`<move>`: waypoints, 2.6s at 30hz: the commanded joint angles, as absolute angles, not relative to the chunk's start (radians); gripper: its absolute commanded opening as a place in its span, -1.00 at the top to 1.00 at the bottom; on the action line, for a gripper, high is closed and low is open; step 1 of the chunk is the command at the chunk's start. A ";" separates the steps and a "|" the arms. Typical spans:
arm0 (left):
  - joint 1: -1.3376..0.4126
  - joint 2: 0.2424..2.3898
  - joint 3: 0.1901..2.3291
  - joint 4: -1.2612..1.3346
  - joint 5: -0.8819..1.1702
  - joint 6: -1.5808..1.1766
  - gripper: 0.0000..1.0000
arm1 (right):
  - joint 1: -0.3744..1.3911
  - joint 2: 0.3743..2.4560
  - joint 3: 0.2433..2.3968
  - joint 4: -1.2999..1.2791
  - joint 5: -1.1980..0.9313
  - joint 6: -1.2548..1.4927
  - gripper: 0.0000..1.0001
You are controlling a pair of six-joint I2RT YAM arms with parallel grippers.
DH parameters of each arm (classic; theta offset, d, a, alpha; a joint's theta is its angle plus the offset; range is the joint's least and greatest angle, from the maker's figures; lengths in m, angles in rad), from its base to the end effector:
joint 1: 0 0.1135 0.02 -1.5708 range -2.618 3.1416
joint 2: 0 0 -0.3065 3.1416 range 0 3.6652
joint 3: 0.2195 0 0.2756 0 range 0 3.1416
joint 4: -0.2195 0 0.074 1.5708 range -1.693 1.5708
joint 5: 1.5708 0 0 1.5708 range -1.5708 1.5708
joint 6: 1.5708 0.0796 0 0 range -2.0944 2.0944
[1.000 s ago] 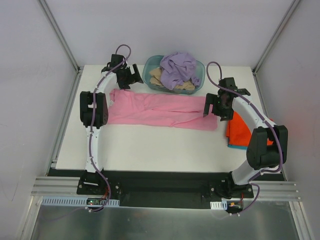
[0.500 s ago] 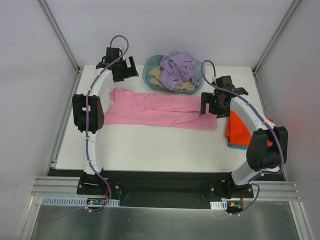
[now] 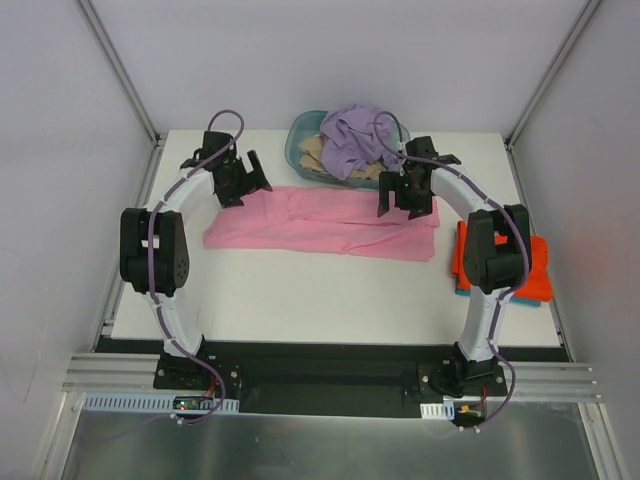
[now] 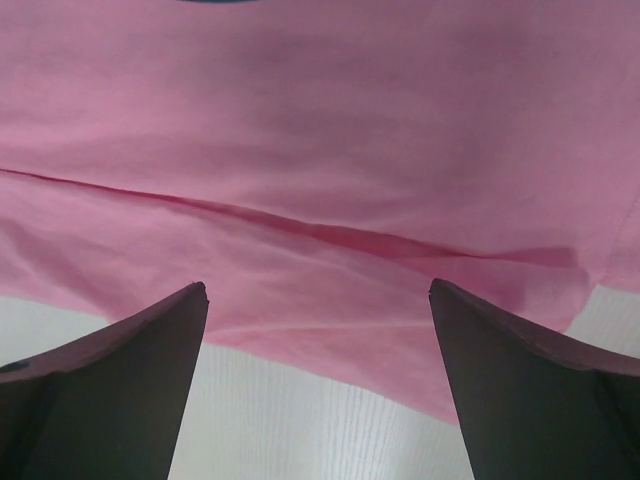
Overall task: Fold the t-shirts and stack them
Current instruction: Rotate the tshirt 90 degrees
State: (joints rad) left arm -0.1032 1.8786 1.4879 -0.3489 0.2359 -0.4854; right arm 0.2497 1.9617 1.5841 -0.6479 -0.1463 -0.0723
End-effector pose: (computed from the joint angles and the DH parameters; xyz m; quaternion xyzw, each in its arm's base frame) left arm 0.4917 -0.0696 0.2566 -0.1259 0.9010 -0.2193 0.3525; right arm 0.4702 0.1319 0.2229 -0.1734 0.9449 0.0939 0.2613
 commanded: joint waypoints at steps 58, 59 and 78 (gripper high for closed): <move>-0.043 2.042 2.007 -0.193 0.500 -0.583 -0.99 | 0.805 1.378 1.082 -0.459 -0.235 0.026 -0.93; -0.049 1.937 1.952 -0.237 0.462 -0.578 -0.98 | 0.805 1.364 1.065 -0.456 -0.221 0.028 -0.93; -0.727 0.790 0.526 -0.445 0.005 -1.069 -0.74 | 0.761 1.236 0.830 -0.463 -0.040 0.186 -0.94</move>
State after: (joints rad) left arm -0.6121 0.7990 0.5678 -0.4278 0.0757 -0.8955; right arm 0.7673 1.2297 0.8333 -0.4770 -0.0887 0.1410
